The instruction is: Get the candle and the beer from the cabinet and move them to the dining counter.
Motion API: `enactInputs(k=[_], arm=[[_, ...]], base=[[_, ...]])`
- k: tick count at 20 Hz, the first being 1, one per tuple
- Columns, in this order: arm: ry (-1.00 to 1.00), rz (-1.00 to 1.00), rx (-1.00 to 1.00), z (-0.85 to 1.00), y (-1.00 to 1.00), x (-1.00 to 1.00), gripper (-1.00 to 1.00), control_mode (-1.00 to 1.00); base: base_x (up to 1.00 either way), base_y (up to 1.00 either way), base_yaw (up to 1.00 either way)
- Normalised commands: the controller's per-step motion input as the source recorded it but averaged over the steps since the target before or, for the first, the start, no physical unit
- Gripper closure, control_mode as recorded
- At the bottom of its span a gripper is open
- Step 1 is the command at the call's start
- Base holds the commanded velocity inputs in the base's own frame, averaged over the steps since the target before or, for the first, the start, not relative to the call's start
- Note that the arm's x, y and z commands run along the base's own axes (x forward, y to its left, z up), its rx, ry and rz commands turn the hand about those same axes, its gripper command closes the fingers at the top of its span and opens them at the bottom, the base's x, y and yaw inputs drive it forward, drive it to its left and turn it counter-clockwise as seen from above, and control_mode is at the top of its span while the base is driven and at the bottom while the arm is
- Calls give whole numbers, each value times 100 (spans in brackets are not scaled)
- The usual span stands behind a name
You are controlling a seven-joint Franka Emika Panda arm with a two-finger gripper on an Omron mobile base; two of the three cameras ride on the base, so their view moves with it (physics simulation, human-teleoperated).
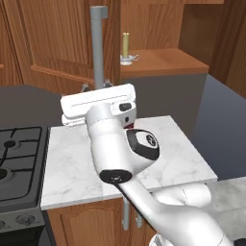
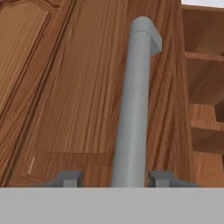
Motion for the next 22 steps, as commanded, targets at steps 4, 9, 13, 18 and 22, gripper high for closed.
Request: enactInputs(k=[4, 9, 13, 18, 22], arm=[[-2, 0, 8, 0, -8, -71, -100, -100], [-1, 0, 17, 4, -62, -74, -100, -100], [7, 0, 18, 3, -93, -39, -100, -100], [21, 0, 20, 0, -99, -6, -100, -100], [37, 1, 25, 0, -76, 18, -100, -100]], base=[[0, 0, 0], [0, 0, 0], [0, 0, 0], [0, 0, 0], [0, 0, 0]])
